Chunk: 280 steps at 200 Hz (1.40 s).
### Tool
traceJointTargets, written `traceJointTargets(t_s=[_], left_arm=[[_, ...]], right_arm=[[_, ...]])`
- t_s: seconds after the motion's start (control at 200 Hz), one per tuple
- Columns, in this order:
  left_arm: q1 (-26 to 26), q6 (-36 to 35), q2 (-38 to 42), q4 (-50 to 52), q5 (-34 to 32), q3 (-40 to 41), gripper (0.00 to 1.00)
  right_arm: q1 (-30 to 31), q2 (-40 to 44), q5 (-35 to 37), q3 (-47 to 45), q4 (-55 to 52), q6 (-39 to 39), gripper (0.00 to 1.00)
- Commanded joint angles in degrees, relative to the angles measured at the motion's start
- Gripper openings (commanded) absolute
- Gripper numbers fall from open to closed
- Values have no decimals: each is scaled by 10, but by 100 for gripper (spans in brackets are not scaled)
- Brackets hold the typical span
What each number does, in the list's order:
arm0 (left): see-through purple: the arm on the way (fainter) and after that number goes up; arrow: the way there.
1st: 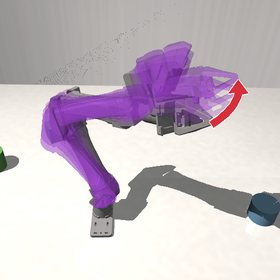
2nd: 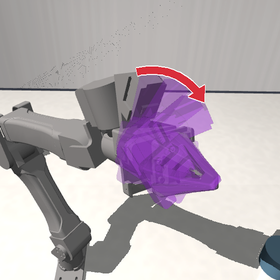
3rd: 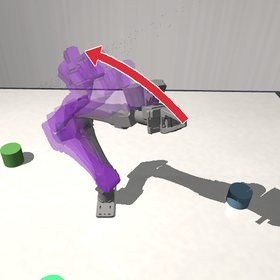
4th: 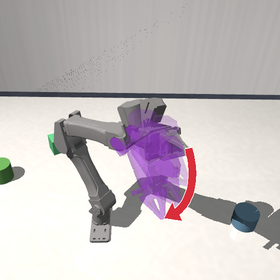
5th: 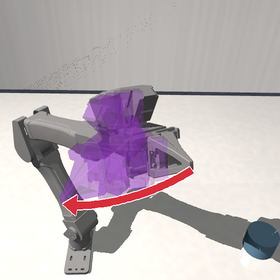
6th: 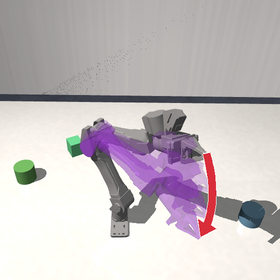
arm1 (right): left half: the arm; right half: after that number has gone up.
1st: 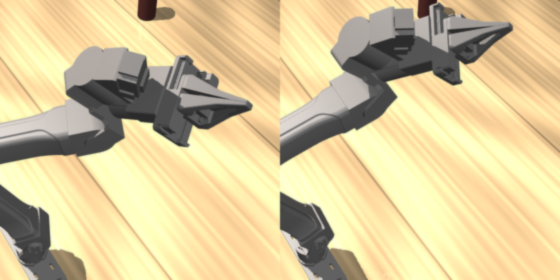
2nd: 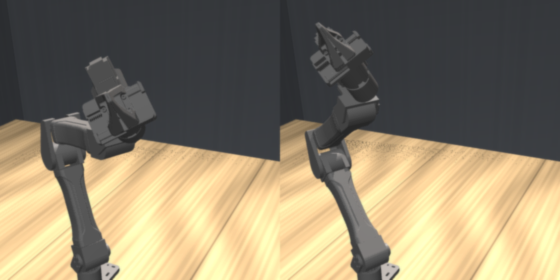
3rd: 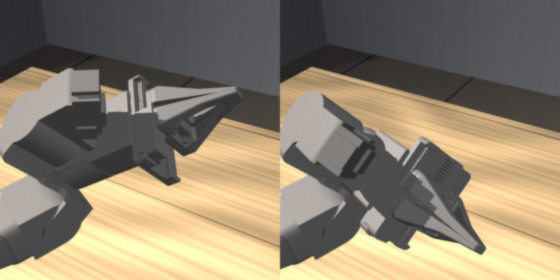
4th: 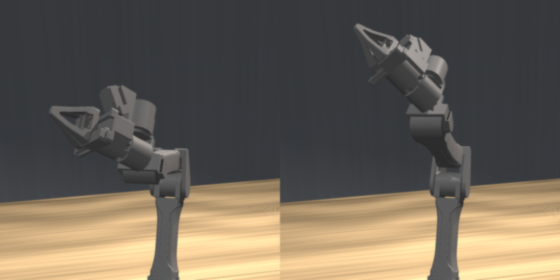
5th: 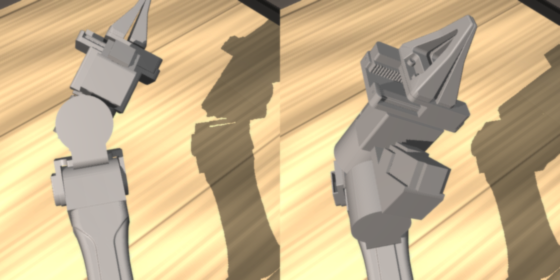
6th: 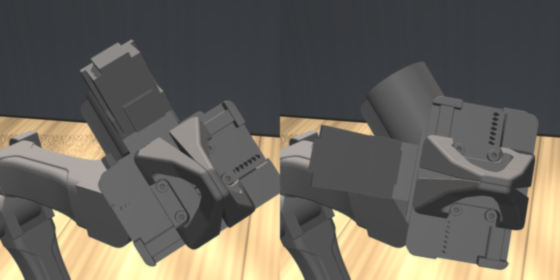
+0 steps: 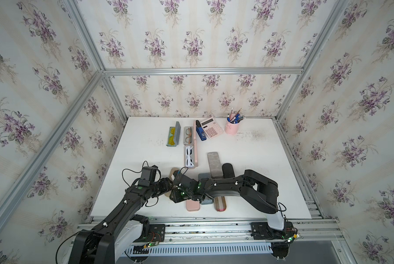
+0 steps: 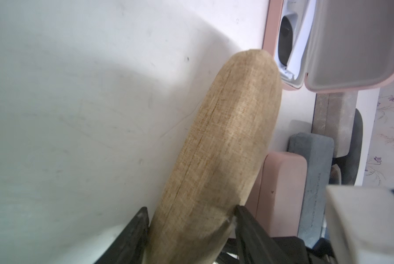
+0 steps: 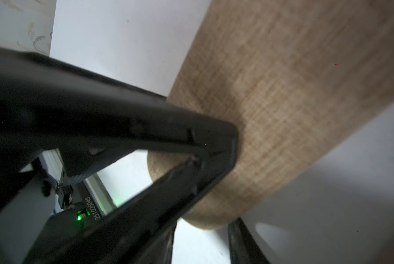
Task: Close the glasses case
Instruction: Move the glasses case to the center of the board.
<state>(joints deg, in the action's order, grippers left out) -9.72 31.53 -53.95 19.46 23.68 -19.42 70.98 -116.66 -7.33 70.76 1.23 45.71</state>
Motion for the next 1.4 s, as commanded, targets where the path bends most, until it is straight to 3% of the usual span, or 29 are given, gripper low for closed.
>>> traceJointTargets(t_s=[0.0, 0.445, 0.734, 0.984, 1.154, 1.394], left_arm=[[-13, 24, 15, 83, 70, 14, 61], [-65, 42, 36, 91, 41, 30, 61], [-83, 53, 49, 94, 51, 47, 61], [-124, 100, 112, 108, 51, 47, 61], [-133, 91, 95, 109, 43, 27, 69], [-134, 81, 45, 83, 53, -3, 91]], right_arm=[[1, 13, 38, -6, 46, 16, 38], [5, 156, 91, -84, 12, 11, 45], [-7, 183, 111, -99, -19, -2, 47], [-40, 186, 104, -102, -29, -16, 48], [-58, 195, 102, -108, -25, -23, 48], [-84, 200, 92, -123, -25, -26, 48]])
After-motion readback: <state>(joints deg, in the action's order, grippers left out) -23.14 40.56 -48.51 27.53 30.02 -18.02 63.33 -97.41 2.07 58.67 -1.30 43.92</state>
